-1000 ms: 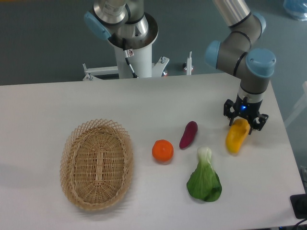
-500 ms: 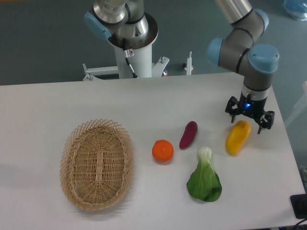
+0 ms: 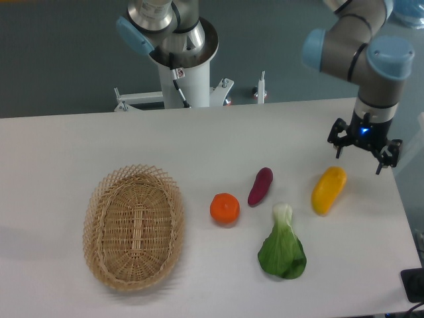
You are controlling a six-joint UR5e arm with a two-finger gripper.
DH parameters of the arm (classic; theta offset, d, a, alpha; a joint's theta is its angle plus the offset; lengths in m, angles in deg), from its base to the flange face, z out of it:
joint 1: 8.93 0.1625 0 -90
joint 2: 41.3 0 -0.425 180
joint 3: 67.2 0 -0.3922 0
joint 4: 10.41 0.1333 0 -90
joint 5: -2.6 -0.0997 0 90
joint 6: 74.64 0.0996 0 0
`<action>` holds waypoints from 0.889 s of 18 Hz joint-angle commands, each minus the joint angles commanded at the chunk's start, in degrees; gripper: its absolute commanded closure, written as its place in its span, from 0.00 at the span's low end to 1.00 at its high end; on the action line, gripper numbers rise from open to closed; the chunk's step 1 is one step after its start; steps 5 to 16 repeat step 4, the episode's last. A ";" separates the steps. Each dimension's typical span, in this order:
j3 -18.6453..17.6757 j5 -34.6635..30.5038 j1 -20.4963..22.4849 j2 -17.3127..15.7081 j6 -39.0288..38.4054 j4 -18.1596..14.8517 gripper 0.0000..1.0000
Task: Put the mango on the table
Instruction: 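Raise the open gripper up and away from the mango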
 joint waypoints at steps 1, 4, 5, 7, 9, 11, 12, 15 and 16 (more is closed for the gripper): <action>0.44 0.00 0.09 -0.18 0.00 -0.09 0.00; 0.88 0.17 0.18 -0.53 0.00 -0.09 0.00; 0.88 0.17 0.18 -0.53 0.00 -0.09 0.00; 0.88 0.17 0.18 -0.53 0.00 -0.09 0.00; 0.88 0.17 0.18 -0.53 0.00 -0.09 0.00; 0.88 0.17 0.18 -0.53 0.00 -0.09 0.00; 0.88 0.17 0.18 -0.53 0.00 -0.09 0.00; 0.88 0.17 0.18 -0.53 0.00 -0.09 0.00; 0.88 0.17 0.18 -0.53 0.00 -0.09 0.00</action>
